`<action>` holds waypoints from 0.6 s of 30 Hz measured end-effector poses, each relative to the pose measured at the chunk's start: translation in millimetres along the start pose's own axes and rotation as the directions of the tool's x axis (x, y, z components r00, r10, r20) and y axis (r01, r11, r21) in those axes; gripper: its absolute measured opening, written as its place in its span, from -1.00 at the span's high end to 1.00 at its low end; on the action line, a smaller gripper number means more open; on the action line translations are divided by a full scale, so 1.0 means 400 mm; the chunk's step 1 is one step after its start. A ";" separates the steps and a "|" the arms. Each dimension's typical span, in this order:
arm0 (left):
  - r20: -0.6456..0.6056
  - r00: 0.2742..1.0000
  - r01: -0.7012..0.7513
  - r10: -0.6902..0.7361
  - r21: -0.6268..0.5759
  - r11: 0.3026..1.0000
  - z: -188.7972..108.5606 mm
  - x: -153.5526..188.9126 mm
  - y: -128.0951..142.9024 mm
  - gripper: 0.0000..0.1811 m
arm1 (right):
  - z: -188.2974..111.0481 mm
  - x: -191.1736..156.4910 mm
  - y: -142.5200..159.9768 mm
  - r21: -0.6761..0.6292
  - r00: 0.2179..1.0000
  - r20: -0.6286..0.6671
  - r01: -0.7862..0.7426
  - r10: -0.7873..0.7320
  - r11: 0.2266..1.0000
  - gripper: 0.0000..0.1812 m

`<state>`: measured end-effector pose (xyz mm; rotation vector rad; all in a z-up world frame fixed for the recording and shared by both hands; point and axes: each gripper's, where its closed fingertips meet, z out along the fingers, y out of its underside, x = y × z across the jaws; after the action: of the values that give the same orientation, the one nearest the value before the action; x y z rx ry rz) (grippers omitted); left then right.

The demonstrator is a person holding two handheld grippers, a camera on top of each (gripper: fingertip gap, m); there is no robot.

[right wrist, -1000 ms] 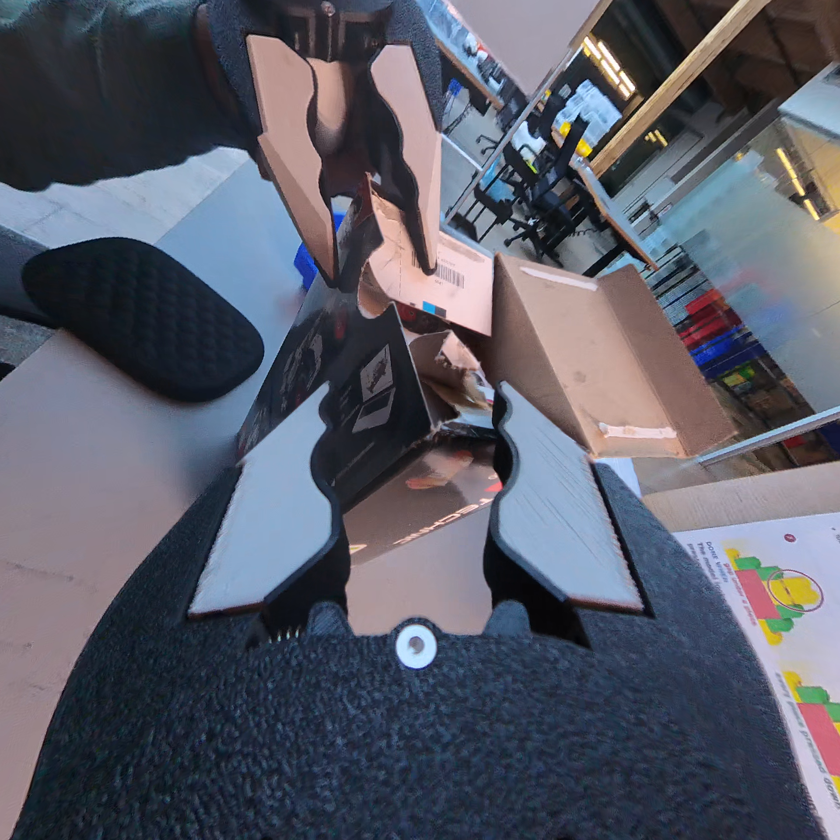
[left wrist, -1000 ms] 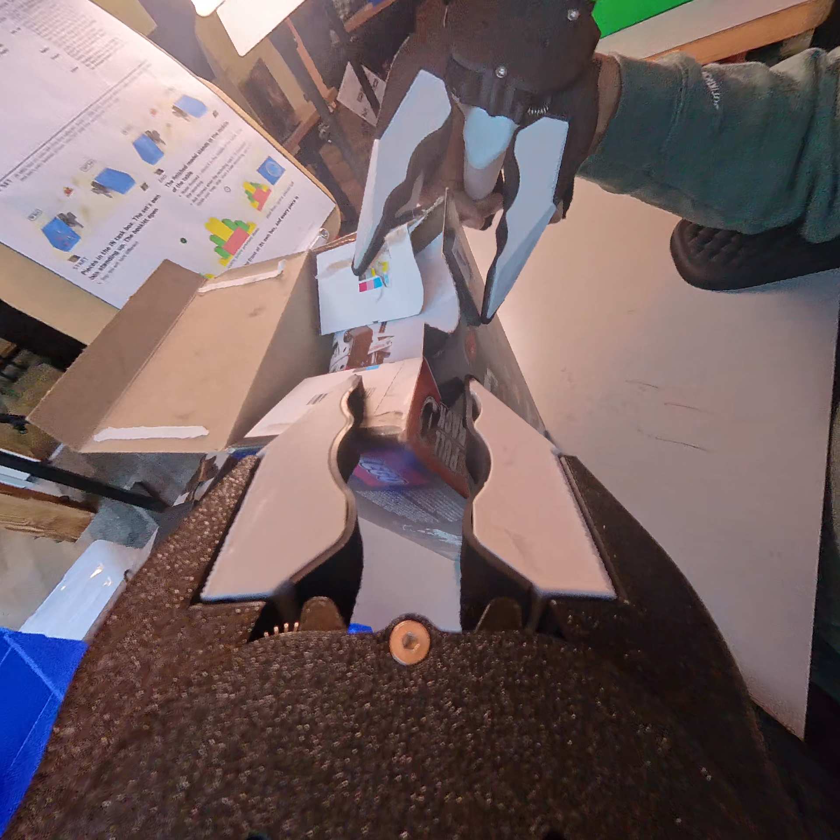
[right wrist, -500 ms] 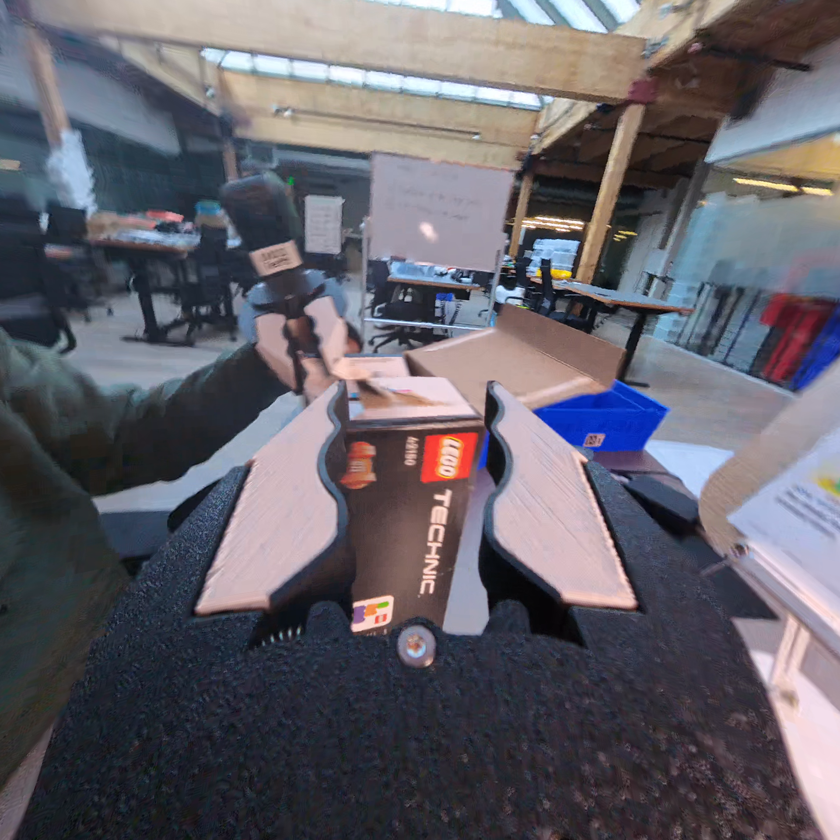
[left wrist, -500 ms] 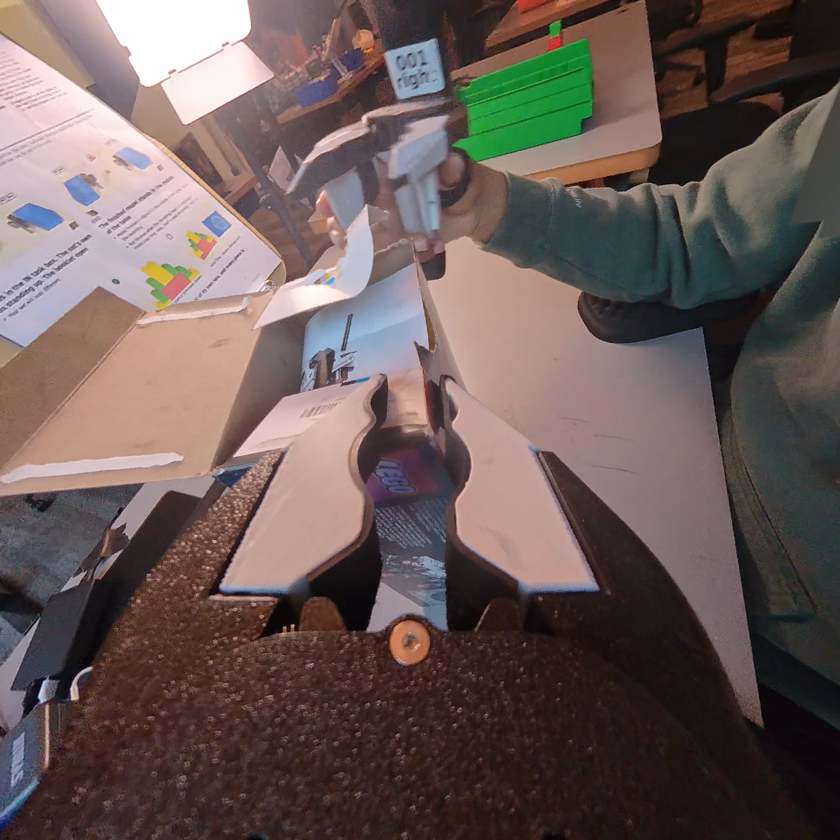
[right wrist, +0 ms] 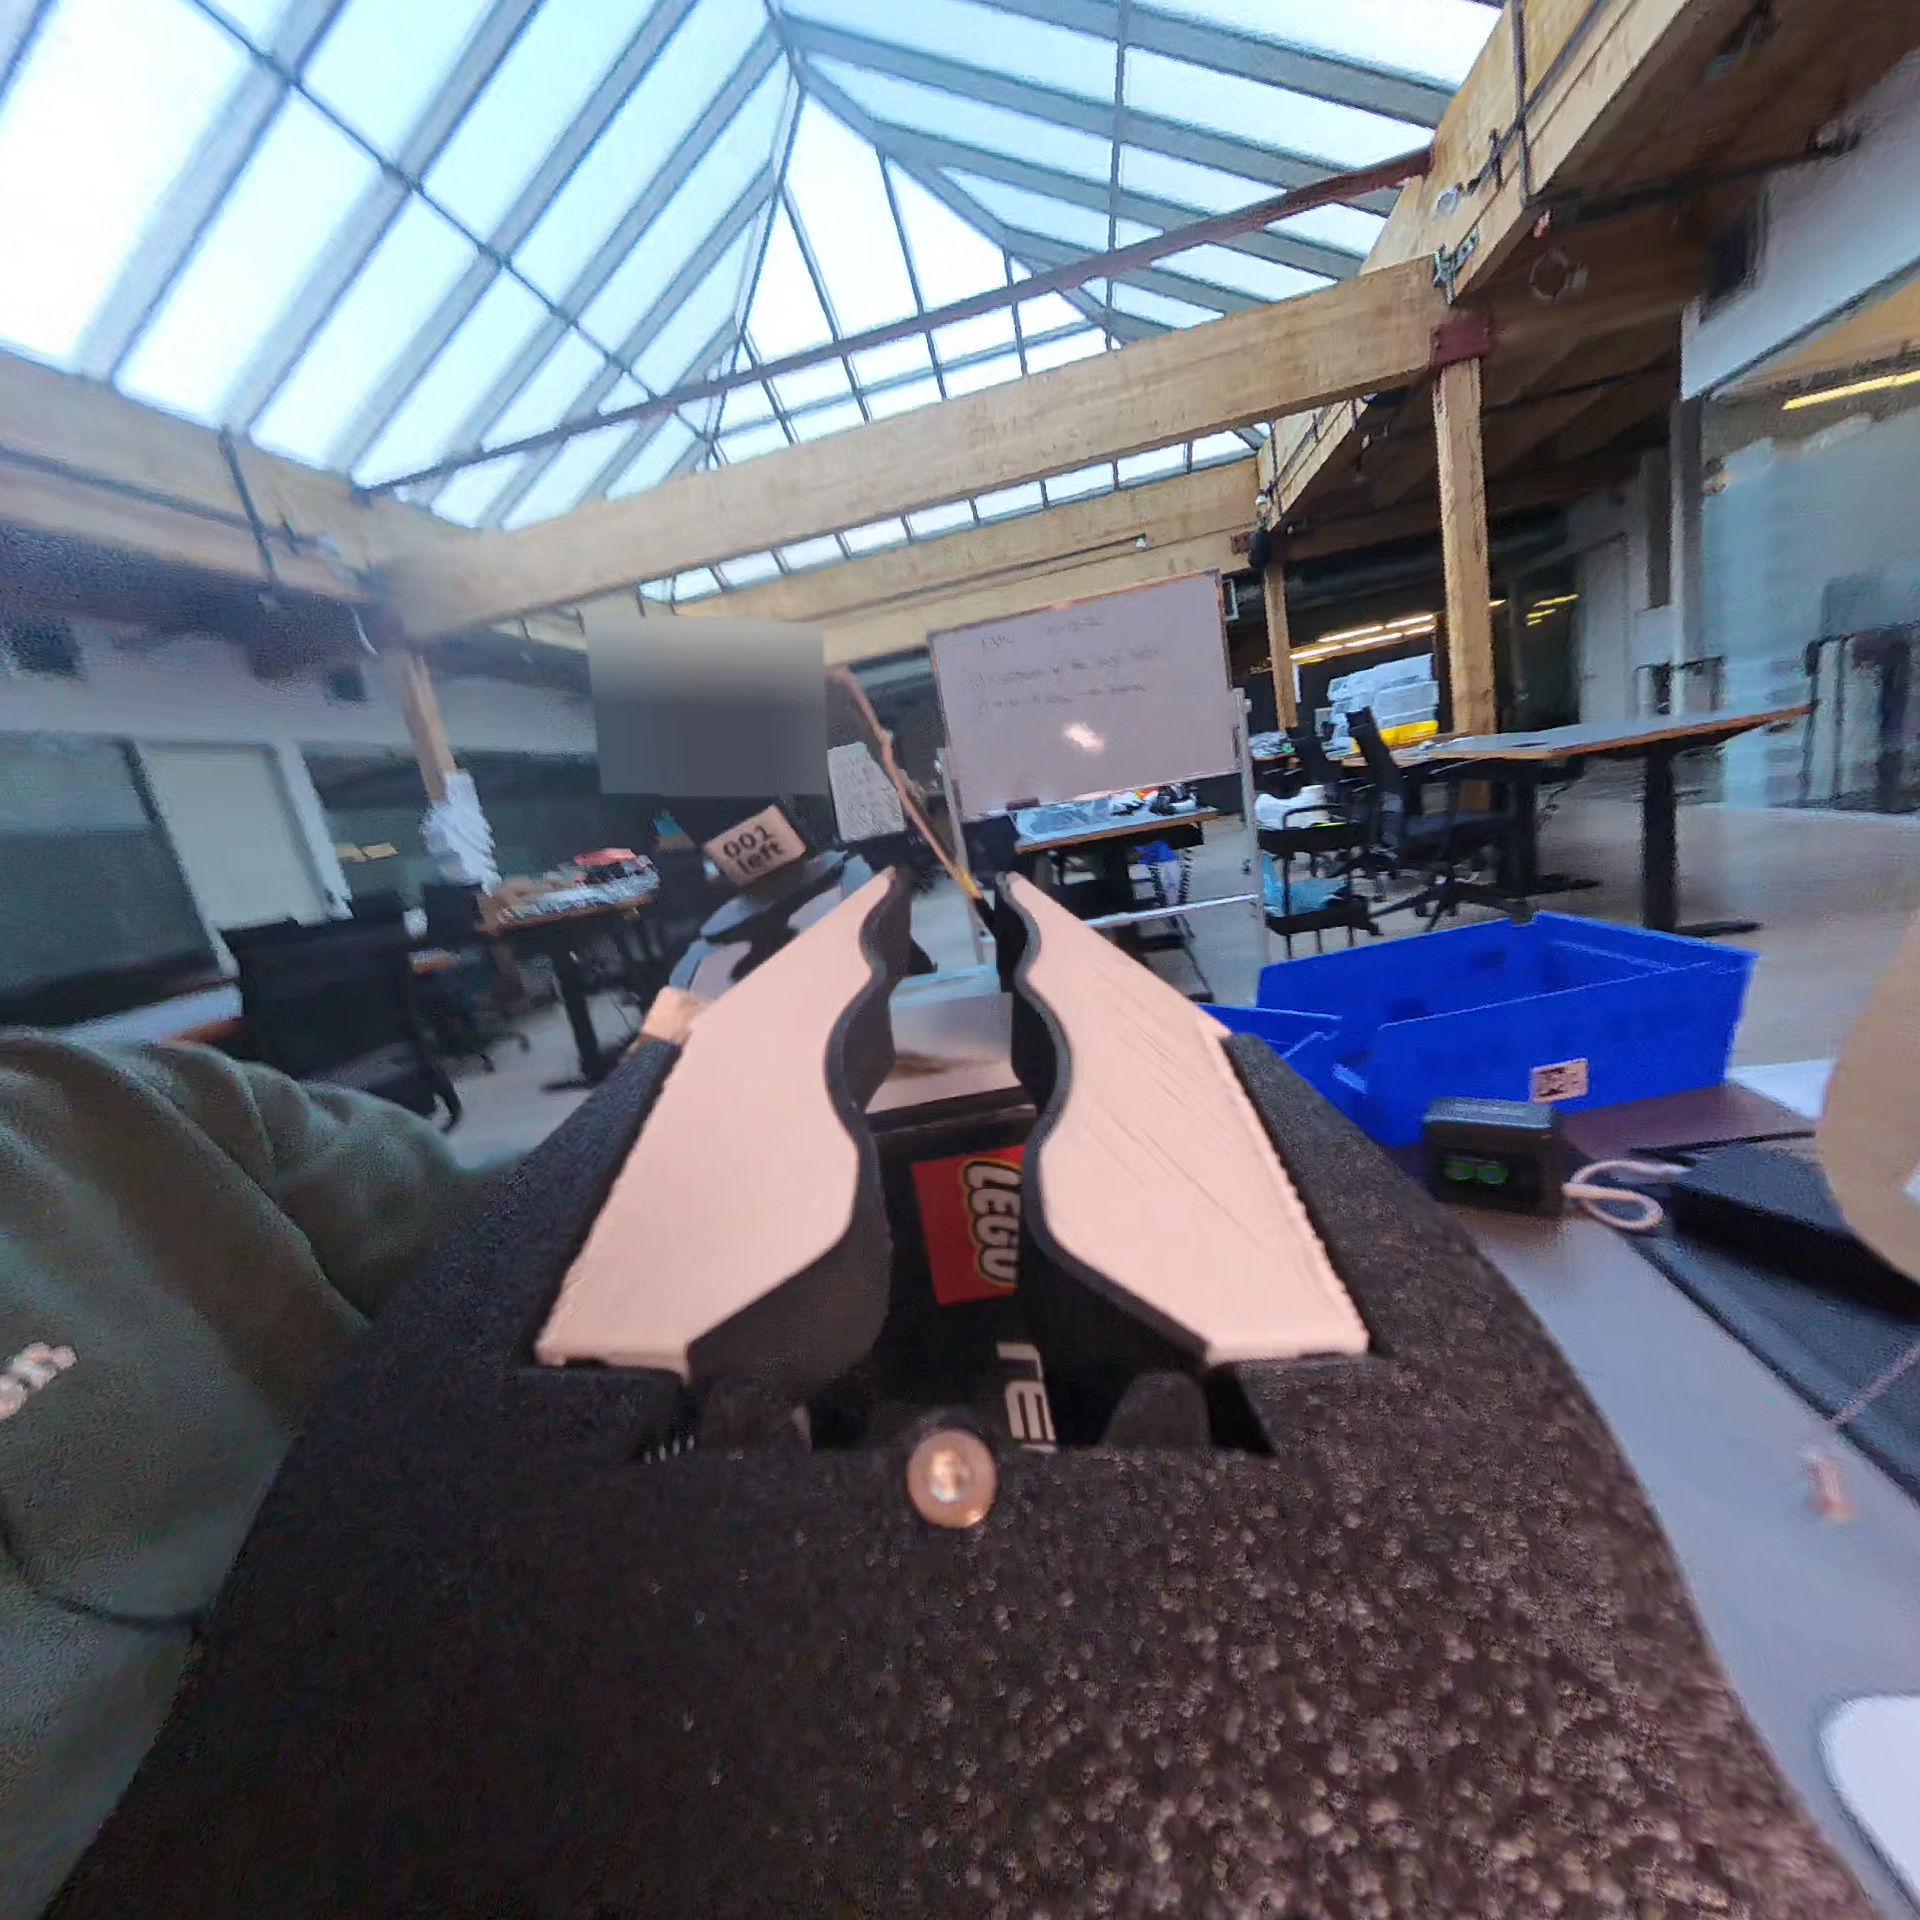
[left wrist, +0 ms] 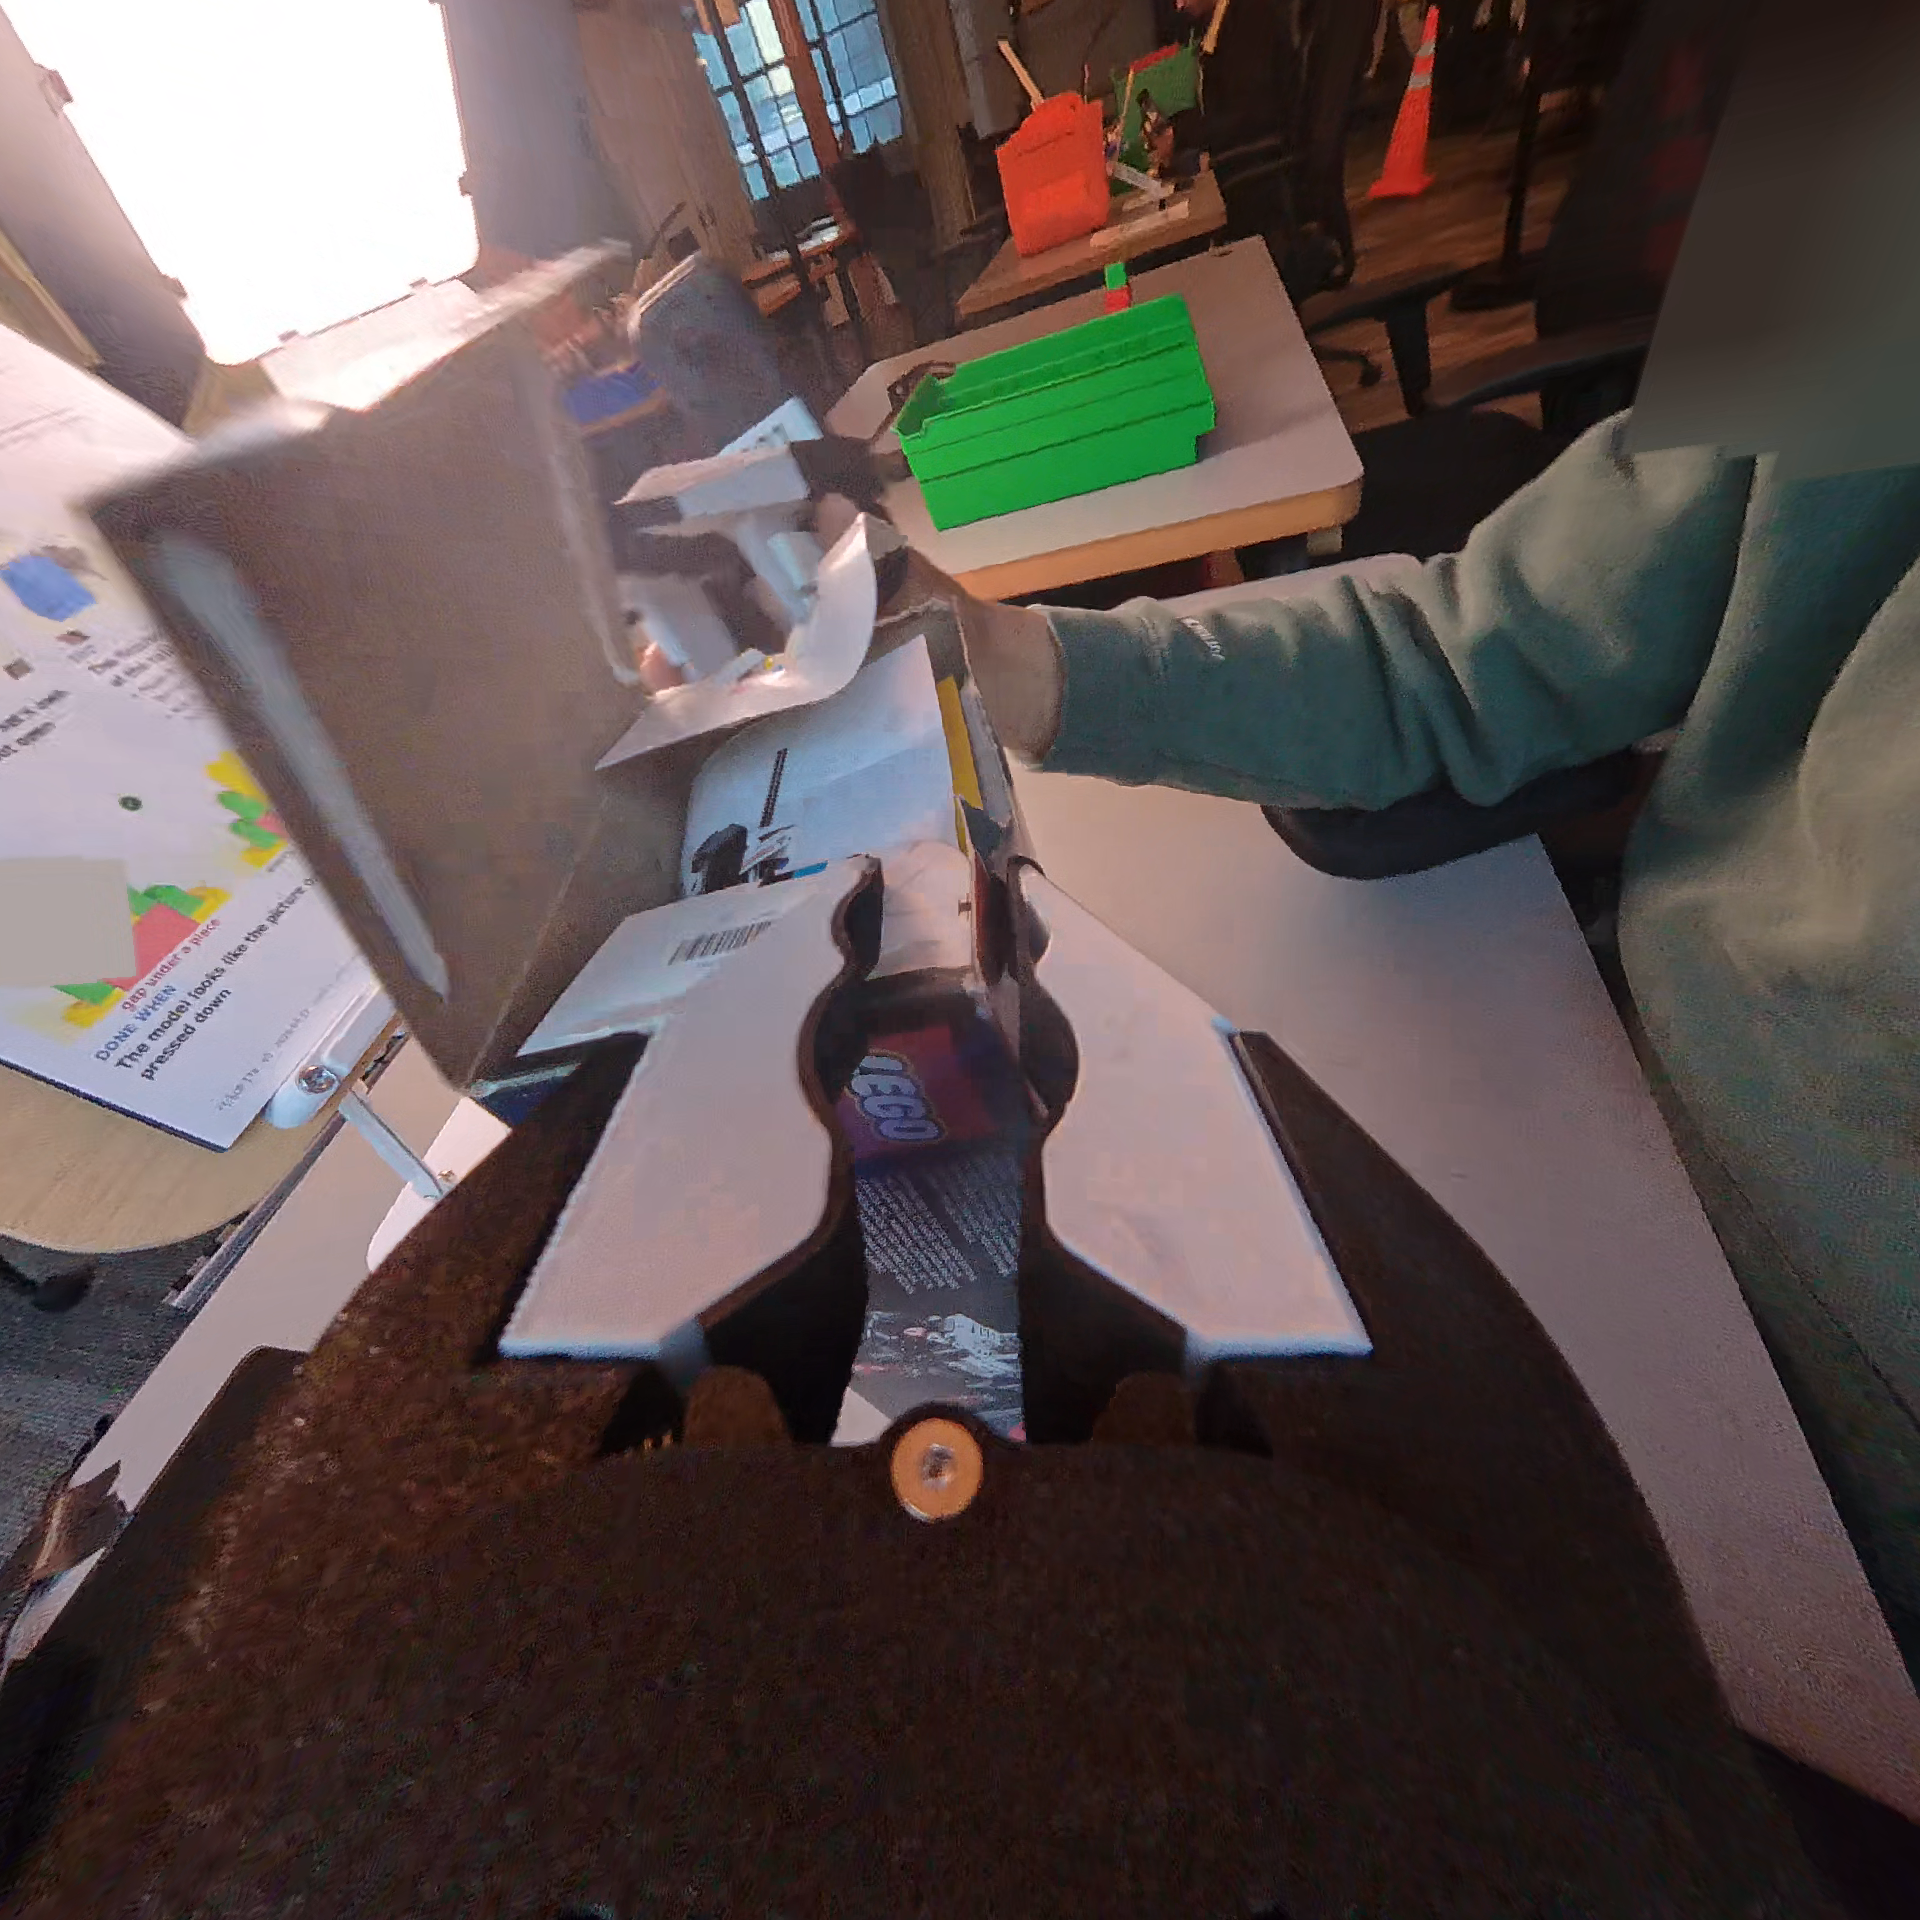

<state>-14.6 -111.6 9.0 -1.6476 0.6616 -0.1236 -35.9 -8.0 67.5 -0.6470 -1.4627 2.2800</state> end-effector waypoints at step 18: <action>0.186 0.980 -0.081 0.067 0.067 0.995 -0.101 -0.016 -0.132 0.43 | -0.058 -0.062 0.066 -0.329 0.917 0.025 0.384 -0.398 0.863 0.86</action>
<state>-19.4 -141.8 68.2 -1.5397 0.5697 0.0568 -3.7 -14.1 39.7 -0.4311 -1.7848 1.7203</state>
